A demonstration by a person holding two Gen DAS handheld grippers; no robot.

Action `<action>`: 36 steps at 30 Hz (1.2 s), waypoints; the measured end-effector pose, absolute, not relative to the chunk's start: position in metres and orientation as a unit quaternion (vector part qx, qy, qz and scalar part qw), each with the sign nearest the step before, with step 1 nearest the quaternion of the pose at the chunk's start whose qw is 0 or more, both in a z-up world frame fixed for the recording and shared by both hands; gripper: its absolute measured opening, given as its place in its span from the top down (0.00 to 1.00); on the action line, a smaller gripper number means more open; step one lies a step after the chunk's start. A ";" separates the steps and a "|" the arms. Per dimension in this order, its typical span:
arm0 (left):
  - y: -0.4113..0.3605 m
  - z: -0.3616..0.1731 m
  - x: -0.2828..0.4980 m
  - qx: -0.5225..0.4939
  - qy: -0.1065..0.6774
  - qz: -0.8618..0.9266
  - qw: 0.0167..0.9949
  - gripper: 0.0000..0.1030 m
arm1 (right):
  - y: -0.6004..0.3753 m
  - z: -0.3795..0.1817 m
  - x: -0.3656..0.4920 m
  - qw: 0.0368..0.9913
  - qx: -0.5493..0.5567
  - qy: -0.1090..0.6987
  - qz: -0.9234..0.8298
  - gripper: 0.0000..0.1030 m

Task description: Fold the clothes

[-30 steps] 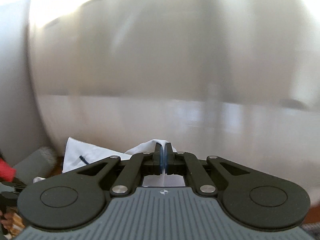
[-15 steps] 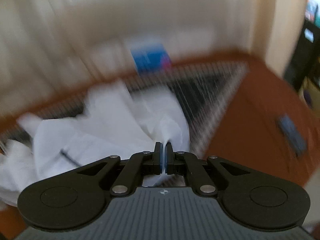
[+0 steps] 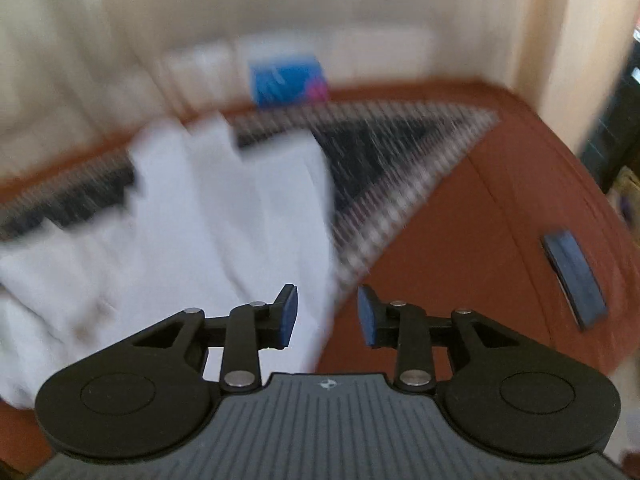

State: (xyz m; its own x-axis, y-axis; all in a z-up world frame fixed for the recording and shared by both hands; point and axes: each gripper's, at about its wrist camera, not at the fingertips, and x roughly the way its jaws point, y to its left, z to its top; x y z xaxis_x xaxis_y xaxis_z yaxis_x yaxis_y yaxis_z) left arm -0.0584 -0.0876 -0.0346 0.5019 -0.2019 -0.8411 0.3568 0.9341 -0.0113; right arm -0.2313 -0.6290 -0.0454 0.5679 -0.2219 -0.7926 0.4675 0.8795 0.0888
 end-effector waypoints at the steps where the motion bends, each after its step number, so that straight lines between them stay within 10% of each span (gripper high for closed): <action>1: -0.093 -0.030 -0.058 0.085 0.464 -0.165 0.866 0.32 | -0.623 -0.035 -0.225 0.885 0.147 0.405 -0.175 0.62; 7: -0.122 -0.001 -0.056 0.104 0.418 -0.180 0.884 0.20 | -0.537 -0.021 -0.150 0.914 0.125 0.387 -0.001 0.49; 31: -0.156 -0.190 0.081 0.064 0.578 -0.165 0.796 0.22 | -0.369 -0.155 0.091 0.809 0.017 0.581 0.082 0.49; 33: -0.158 -0.186 0.081 0.072 0.575 -0.176 0.796 0.47 | -0.370 -0.159 0.091 0.805 0.023 0.587 0.084 0.77; 35: -0.158 -0.180 0.080 0.067 0.573 -0.199 0.792 0.93 | -0.373 -0.154 0.088 0.805 0.037 0.586 0.083 0.81; 36: -0.156 -0.174 0.079 0.061 0.569 -0.203 0.794 0.94 | -0.377 -0.145 0.084 0.811 0.046 0.577 0.086 0.82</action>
State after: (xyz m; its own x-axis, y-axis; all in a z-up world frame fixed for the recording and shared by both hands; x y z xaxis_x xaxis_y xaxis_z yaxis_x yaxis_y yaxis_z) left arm 0.0790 -0.1564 -0.1740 0.2689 -0.2535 -0.9292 0.3915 0.9102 -0.1350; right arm 0.0838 -0.3765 -0.1454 0.3203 0.1928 -0.9275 -0.0860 0.9809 0.1742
